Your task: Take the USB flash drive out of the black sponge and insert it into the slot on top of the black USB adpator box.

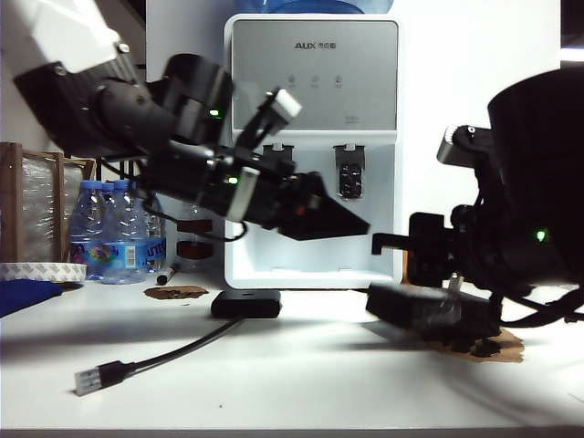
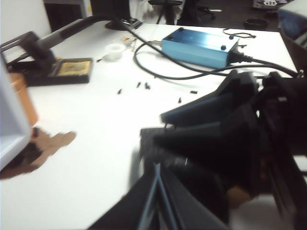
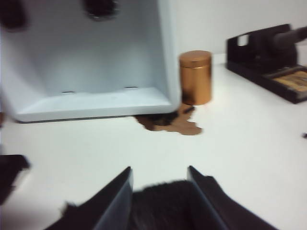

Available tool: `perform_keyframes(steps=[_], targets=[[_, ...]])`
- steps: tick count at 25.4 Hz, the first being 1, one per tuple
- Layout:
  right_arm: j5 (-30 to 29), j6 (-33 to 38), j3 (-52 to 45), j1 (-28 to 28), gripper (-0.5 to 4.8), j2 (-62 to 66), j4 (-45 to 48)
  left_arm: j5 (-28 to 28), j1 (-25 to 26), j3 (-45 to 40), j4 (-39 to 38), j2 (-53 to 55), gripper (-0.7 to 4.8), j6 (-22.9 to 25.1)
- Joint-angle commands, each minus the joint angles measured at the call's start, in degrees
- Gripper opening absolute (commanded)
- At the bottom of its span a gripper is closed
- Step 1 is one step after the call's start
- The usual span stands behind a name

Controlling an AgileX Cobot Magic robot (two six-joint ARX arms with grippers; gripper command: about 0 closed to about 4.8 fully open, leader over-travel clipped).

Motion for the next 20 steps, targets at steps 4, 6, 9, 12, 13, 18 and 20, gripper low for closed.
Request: perform_keyframes(steps=[4,6,9,12,13,18,20], targets=[[-1.8,-1.6,0.1,-0.1,1.88,-2.0,2.4,-1.2,-1.2,3.0,0.6,3.0,-0.04,0.1],[-1.7,-9.1,0.1,-0.1,1.88,-5.8,2.4,-1.2,-1.8,3.5,1.2,5.4,-0.04,0.1],[-1.7,-12.3,0.1,-0.2,1.88,-7.8,2.3,-1.1,-2.6,3.5,1.9,7.5,-0.04,0.1],[-1.7,-13.1,-0.1,-0.2,1.88,-8.0,1.1,-0.6,-3.2,3.5,1.9,8.8,-0.04,0.1],[-1.5,-13.1,-0.1,-0.2,1.88,-8.0,0.0,-0.7,-3.3,3.5,2.2,9.2,-0.04,0.1],[-0.1,-12.9,-1.9,-0.6,1.88,-7.9,-0.5,-0.6,-3.7,3.5,2.7,9.6,-0.04,0.1],[0.2,-12.2,-3.2,-1.4,1.88,-7.6,-0.6,-0.6,-3.9,3.5,3.1,9.6,-0.04,0.1]])
